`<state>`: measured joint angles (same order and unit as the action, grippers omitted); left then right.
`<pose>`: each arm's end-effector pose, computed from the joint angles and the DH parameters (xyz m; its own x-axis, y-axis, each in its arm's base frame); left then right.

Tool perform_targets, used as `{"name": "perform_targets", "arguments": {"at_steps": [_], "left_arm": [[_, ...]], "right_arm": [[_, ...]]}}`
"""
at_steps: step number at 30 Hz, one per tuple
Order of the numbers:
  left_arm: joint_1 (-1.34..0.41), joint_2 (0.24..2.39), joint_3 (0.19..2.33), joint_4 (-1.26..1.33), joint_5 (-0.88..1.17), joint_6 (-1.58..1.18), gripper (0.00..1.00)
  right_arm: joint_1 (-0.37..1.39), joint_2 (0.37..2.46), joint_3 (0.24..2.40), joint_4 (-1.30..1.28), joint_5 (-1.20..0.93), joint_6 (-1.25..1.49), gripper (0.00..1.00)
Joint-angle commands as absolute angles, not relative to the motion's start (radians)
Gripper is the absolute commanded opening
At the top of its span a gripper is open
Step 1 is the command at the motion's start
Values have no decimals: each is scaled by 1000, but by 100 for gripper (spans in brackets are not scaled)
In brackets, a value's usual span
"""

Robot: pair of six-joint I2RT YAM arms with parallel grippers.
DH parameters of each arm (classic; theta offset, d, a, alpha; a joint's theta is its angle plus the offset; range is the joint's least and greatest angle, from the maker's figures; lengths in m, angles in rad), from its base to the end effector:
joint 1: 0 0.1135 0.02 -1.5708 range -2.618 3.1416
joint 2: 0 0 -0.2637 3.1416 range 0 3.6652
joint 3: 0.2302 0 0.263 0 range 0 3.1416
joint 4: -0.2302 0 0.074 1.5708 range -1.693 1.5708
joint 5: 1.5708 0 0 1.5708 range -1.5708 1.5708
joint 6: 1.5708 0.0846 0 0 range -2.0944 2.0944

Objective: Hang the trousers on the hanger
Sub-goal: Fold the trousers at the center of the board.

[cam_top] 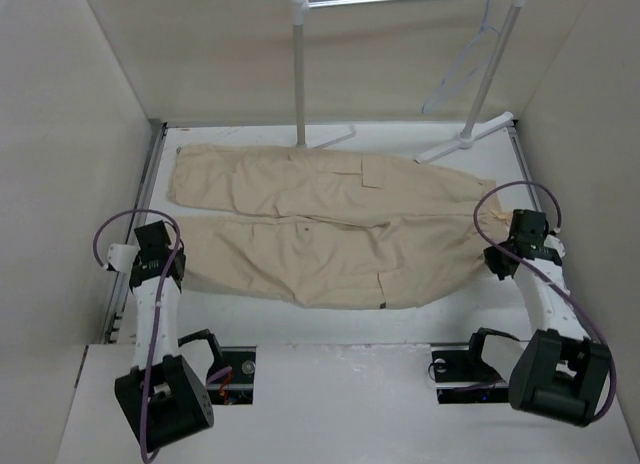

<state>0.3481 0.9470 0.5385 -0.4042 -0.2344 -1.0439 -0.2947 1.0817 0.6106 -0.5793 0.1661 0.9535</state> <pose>0.2116 0.0977 0.1674 0.0733 -0.8678 -0.4915 -0.8323 0.2183 -0.5095 0.2158 -0.0801 0.1469 -0.1828 0.8960 -0.4048 0.8883 0.3269 0.3224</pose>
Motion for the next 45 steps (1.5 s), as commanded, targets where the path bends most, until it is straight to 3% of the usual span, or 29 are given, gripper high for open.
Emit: {"name": "perform_targets", "arguments": {"at_steps": [1, 9, 17, 33, 36, 38, 42, 45], "left_arm": [[341, 859, 655, -515, -320, -1025, 0], [289, 939, 868, -548, -433, -982, 0], [243, 1247, 1107, -382, -491, -945, 0], [191, 2038, 1885, -232, -537, -885, 0], [180, 2169, 2008, -207, -525, -877, 4], [176, 2221, 2057, -175, -505, -868, 11], [162, 2218, 2057, -109, -479, -819, 45], [156, 2085, 1906, -114, -486, -781, 57]], "right_arm": [[-214, 1017, 683, -653, 215, 936, 0], [-133, 1020, 805, -650, 242, 910, 0], [-212, 1132, 965, -600, 238, 936, 0], [-209, 1948, 1725, -587, 132, 1042, 0], [-203, 2074, 1853, -609, 140, 1058, 2], [-196, 2138, 1925, -603, 123, 1062, 11], [-177, 2181, 2028, -598, 109, 1029, 45], [-170, 2102, 1970, -580, 107, 977, 59]]}}
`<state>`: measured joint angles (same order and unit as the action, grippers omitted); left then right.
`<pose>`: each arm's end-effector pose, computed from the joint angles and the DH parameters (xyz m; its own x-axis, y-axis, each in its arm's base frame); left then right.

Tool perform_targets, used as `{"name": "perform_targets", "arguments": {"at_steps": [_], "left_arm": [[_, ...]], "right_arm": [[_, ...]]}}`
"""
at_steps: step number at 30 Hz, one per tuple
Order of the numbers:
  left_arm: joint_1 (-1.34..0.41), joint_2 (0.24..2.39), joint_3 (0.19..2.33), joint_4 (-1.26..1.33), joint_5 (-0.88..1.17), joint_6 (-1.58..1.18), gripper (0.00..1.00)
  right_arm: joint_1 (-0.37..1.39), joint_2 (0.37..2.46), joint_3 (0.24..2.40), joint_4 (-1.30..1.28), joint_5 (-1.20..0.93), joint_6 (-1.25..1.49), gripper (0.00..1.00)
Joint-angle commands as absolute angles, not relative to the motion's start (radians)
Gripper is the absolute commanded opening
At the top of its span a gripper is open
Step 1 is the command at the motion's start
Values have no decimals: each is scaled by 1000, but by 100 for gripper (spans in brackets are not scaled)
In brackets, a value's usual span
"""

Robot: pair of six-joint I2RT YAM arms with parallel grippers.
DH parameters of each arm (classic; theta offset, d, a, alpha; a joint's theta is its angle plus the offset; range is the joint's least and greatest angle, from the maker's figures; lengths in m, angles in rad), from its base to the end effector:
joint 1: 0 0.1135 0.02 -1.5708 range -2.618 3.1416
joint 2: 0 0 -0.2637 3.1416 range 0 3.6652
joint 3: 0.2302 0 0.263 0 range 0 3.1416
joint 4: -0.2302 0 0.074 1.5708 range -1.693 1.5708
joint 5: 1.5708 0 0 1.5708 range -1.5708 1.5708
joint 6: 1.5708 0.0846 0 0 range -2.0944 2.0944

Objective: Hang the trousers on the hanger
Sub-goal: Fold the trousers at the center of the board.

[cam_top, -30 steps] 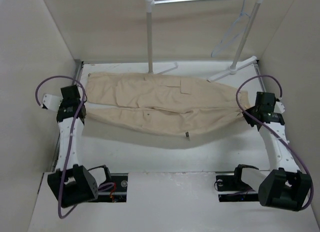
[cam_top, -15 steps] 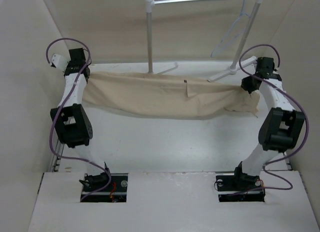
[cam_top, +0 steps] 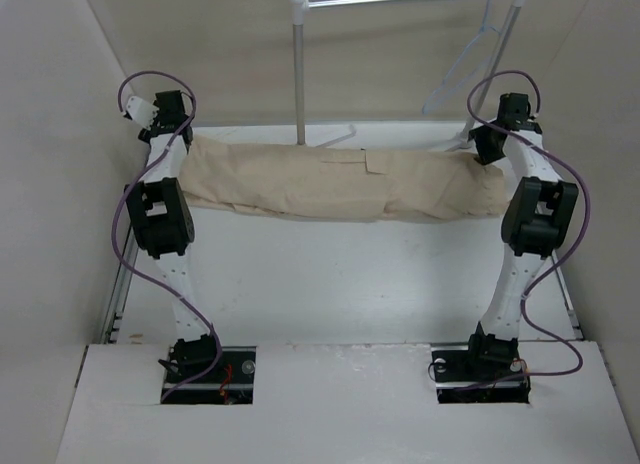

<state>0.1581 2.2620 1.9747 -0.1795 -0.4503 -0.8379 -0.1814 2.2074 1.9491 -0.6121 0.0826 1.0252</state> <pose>0.5717 0.1284 0.2341 0.0933 -0.6627 -0.7430 -0.6819 0.5012 -0.5327 0.5315 -0.1046 0.1971 -0.1918 0.9013 -0.3884 0.7633 0.3858 0.5182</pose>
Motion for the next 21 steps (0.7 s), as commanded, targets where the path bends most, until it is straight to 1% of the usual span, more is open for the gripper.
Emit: {"name": "perform_targets", "arguments": {"at_steps": [1, 3, 5, 6, 7, 8, 9, 10, 11, 12, 13, 14, 15, 17, 19, 21], "left_arm": [[156, 2019, 1813, -106, -491, -782, 61], [157, 1892, 1619, -101, -492, -802, 67], [160, 1786, 1432, -103, -480, -843, 70], [159, 1749, 1355, -98, -459, -860, 71], [160, 1720, 1286, -97, -421, -877, 71], [165, 1698, 1228, -91, -378, -897, 71], [169, 1684, 1177, -80, -335, -923, 72], [180, 1674, 1134, -60, -286, -940, 72], [192, 1667, 1094, -23, -243, -949, 71], [205, 1664, 1060, 21, -210, -954, 71], [220, 1667, 1037, 58, -181, -965, 72], [234, 1675, 1026, 87, -158, -980, 72], [242, 1689, 1023, 118, -134, -986, 74], [252, 1730, 1031, 178, -86, -991, 74], [254, 1765, 1038, 208, -60, -1015, 74], [254, 1814, 1060, 213, -43, -1035, 73]], "right_arm": [[-168, 2056, 1918, -568, 112, 959, 62], [-166, 1941, 1769, -514, 117, 925, 66], [-166, 1818, 1589, -439, 126, 920, 66], [-166, 1775, 1519, -408, 127, 923, 65], [-166, 1725, 1440, -372, 126, 930, 57], [-166, 1682, 1372, -345, 120, 933, 43], [-165, 1648, 1318, -333, 111, 934, 23], [-168, 1620, 1271, -333, 100, 939, 10], [-168, 1597, 1228, -330, 88, 945, 4], [-171, 1577, 1191, -319, 71, 946, 3], [-174, 1562, 1158, -313, 60, 946, 4], [-183, 1545, 1129, -305, 57, 946, 8], [-197, 1526, 1097, -295, 63, 943, 17], [-225, 1508, 1049, -276, 63, 942, 41], [-255, 1502, 1013, -268, 54, 946, 54], [-289, 1502, 983, -275, 46, 954, 62]]}}
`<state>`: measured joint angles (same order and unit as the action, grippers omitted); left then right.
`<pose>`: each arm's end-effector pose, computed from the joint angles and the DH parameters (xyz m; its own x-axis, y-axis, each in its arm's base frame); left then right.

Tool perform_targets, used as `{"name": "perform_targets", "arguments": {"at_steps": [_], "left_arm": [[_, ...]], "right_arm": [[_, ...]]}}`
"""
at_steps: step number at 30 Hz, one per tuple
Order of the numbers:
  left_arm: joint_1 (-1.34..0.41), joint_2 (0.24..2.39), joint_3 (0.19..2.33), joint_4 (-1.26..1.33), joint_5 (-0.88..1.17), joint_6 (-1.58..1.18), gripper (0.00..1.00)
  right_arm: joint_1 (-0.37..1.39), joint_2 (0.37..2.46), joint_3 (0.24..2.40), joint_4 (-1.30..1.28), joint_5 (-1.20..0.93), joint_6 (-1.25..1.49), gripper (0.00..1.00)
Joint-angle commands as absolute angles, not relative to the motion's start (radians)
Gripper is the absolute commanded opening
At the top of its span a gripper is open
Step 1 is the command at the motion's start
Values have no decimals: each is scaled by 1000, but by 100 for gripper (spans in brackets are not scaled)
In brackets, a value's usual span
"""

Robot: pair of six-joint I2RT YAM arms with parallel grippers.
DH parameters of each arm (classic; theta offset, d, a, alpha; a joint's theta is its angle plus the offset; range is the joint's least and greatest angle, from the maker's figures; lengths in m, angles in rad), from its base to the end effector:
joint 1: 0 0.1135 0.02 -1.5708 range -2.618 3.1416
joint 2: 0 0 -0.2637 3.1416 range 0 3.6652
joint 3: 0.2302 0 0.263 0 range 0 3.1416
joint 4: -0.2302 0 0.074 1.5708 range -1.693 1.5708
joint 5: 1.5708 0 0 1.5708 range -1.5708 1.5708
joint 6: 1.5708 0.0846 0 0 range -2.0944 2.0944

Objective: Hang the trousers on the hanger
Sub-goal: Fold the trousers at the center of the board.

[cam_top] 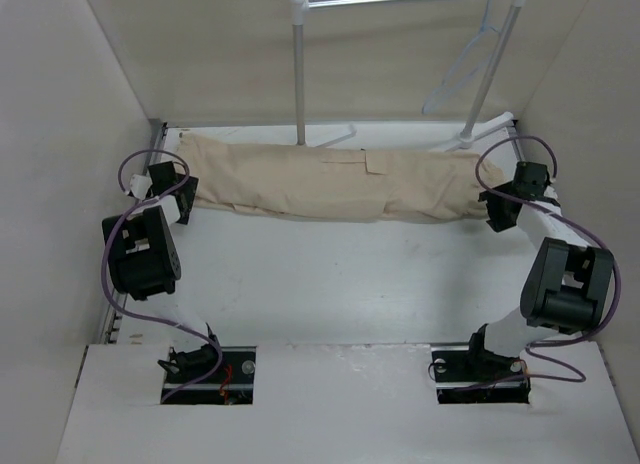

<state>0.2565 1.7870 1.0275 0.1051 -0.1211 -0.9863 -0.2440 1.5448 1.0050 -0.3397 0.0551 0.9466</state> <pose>0.4123 0.1187 0.1421 -0.0375 -0.8657 -0.4991 -0.6811 0.3876 -0.6211 0.3527 -0.0926 0.1749 -0.2135 0.8881 -0.4070 0.7675 0.4103 0.4925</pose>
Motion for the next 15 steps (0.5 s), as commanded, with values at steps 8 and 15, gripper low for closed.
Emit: {"name": "perform_targets", "arguments": {"at_steps": [8, 15], "left_arm": [[260, 1919, 1106, 163, -101, -1057, 69], [260, 1965, 1153, 137, -140, -1062, 30]], "right_arm": [[-350, 1649, 992, -200, 18, 945, 70], [-363, 1801, 1140, -199, 5, 969, 26]]}}
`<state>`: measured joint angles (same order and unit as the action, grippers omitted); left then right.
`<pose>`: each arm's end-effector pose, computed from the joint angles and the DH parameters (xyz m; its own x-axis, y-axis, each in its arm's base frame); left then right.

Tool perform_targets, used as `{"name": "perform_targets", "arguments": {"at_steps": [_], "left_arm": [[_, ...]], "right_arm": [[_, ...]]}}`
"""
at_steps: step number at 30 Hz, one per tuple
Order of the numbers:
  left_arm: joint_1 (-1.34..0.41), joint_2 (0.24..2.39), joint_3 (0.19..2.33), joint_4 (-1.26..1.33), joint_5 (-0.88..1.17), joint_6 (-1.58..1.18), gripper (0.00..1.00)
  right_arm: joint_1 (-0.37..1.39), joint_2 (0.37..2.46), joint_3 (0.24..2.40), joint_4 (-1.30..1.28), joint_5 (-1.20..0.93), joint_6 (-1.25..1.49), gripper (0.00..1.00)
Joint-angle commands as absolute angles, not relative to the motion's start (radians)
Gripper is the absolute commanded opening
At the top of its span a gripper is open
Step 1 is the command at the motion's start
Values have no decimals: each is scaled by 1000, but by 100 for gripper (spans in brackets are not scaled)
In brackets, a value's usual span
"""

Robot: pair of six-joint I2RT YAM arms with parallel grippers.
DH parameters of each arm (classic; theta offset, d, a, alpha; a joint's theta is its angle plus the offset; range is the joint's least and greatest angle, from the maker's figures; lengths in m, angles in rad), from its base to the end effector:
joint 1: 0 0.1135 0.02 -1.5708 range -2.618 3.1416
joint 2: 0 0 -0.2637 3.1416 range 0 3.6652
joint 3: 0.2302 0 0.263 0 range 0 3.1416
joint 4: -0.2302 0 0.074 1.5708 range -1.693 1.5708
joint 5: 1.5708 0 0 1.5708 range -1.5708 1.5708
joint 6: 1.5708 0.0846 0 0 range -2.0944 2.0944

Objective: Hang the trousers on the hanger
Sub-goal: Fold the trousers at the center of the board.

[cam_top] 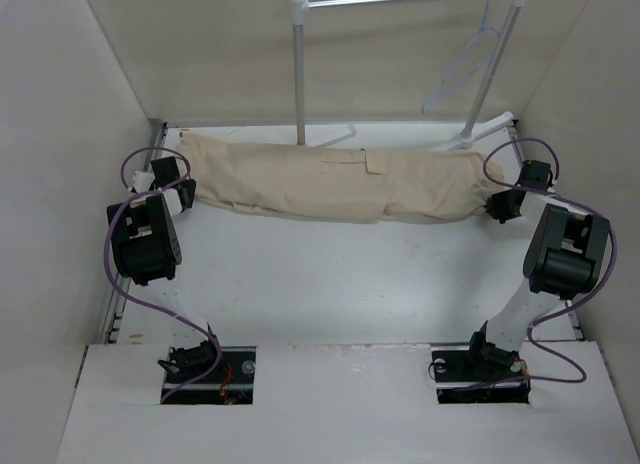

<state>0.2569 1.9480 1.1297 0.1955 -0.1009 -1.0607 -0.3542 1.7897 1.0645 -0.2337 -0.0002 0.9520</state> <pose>0.4470 0.1262 0.1205 0.0142 -0.8940 -0.4479 -0.6544 0.3304 -0.6802 0.3750 -0.1387 0.1162 -0.1629 0.9287 -0.3331 0.8265 0.3128 0.4680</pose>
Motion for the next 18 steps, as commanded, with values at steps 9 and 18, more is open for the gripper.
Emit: {"name": "perform_targets", "arguments": {"at_steps": [9, 18], "left_arm": [[341, 1775, 1105, 43, -158, -996, 6], [413, 1530, 933, -107, -202, -956, 5]], "right_arm": [[-407, 1623, 1092, -316, 150, 948, 3], [-478, 1356, 859, -356, 149, 960, 3]]}}
